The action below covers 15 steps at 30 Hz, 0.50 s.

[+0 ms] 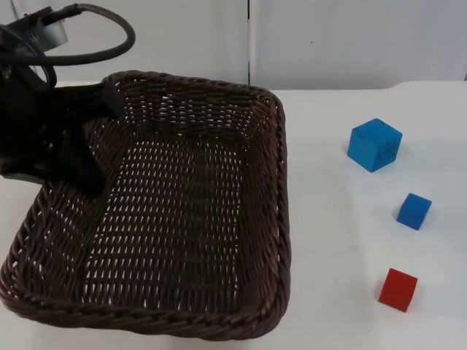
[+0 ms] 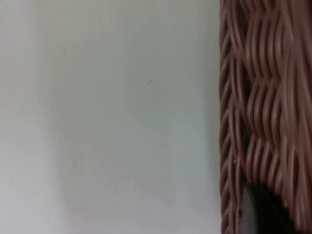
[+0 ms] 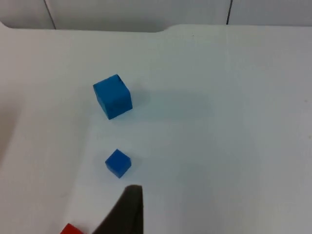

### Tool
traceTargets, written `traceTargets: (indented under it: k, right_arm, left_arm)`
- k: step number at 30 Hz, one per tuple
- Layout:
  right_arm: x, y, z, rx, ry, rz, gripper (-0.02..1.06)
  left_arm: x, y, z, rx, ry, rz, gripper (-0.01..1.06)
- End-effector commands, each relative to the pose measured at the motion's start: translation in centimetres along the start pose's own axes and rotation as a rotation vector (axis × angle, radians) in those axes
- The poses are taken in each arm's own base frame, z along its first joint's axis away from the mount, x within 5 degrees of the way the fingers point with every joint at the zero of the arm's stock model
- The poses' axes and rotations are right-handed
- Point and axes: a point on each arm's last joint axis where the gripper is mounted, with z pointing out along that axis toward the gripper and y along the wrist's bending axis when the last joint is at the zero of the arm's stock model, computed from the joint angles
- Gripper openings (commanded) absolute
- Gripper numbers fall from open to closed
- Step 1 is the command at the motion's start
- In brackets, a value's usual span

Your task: Pick up the basket with the left hand and place the largest block into the basket with the right hand.

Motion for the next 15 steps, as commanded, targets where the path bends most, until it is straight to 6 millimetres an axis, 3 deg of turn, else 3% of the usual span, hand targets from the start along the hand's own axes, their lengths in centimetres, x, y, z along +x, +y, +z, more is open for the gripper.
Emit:
traceTargets:
  k: [1, 3, 8, 15]
  right_arm:
    - [-1.6, -0.1, 1.3, 0.003, 0.006, 0.005, 1.05]
    - [-2.4, -0.2, 2.0, 0.003, 0.022, 0.005, 1.05]
    - [-5.7, -0.4, 5.9, 0.001, 0.094, 0.007, 1.05]
    - [-7.9, -0.5, 9.8, -0.003, 0.155, -0.016, 1.05]
  left_arm:
    - [0.0, -0.3, -0.4, 0.025, -0.016, -0.018, 0.00]
    - [0.0, -0.3, -0.4, 0.025, -0.016, -0.018, 0.00]
    - [0.0, -0.3, -0.4, 0.025, -0.016, -0.018, 0.00]
    - [0.0, -0.3, -0.4, 0.024, -0.018, -0.018, 0.00]
